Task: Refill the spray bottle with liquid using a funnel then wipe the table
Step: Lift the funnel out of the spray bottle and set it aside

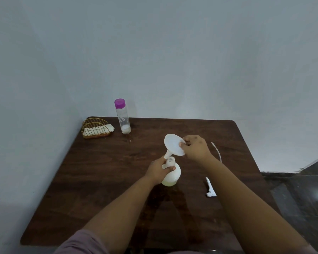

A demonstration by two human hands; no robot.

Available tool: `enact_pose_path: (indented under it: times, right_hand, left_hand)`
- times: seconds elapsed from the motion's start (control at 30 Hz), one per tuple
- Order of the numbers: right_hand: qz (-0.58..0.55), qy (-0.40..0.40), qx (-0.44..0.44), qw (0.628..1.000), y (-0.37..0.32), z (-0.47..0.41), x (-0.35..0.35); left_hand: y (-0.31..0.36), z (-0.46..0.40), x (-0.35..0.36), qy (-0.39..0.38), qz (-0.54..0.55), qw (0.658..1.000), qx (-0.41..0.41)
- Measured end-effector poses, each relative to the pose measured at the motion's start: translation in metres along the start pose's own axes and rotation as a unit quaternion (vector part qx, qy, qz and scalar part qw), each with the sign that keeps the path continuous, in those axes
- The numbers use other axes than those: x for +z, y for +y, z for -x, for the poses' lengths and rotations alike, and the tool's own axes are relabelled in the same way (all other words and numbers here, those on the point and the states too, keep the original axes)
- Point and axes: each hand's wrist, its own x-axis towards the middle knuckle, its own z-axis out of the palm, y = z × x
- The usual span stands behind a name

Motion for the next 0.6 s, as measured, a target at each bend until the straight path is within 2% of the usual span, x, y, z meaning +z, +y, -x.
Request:
enact_pose_path:
  times: [0.6]
  right_hand:
    - [0.007, -0.003, -0.001, 1.000, -0.0022, 0.0012, 0.0071]
  left_hand:
    - [0.0006, 0.0010, 0.0016, 0.011, 0.021, 1.000, -0.005]
